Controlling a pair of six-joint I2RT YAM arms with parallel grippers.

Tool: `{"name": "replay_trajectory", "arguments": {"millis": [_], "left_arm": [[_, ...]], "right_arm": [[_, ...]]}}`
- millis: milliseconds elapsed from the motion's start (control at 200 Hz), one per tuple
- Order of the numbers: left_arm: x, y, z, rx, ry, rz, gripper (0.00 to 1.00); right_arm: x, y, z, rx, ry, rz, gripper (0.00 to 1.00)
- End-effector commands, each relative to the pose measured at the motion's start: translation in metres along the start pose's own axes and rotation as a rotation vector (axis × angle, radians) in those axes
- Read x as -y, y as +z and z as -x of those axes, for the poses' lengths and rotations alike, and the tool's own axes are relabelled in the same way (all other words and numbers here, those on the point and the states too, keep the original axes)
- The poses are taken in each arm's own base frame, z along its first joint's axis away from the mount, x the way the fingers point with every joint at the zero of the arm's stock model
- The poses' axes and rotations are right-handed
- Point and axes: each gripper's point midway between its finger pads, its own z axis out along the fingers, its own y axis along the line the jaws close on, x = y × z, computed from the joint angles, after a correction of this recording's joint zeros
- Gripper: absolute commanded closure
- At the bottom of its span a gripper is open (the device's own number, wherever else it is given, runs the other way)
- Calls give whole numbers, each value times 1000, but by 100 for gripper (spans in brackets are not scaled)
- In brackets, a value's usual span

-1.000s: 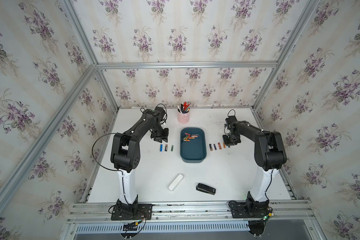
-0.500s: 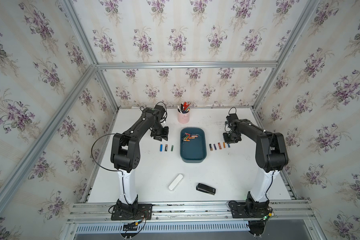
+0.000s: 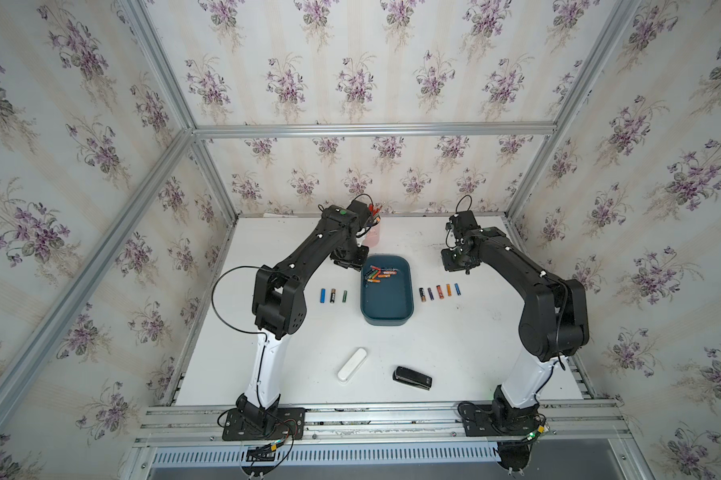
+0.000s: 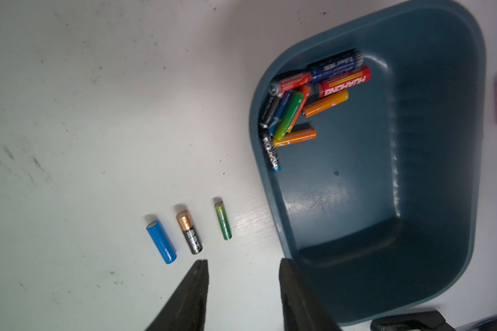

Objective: Take the batteries out of the storage box
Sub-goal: Place the battery at the center of the board, then pick up the battery from the storage box.

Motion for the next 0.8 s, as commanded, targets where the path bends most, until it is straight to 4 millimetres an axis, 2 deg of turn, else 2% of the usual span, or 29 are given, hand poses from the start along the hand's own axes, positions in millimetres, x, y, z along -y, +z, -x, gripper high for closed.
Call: {"name": "replay_trajectory", "arguments": {"millis": [0, 195, 480, 794], "left_arm": [[13, 11, 4, -11, 79, 50, 54], [32, 40, 20, -9, 165, 60, 53], [39, 60, 41, 59, 241, 58, 56], [40, 86, 48, 68, 268, 63, 57]], "right_arm": [[-3, -11, 3, 24, 22, 18, 71], [-3, -20, 4, 39, 15, 22, 71], [-4, -14, 5, 34, 8, 25, 71], [-4, -4, 3, 13, -6, 16, 71]]}}
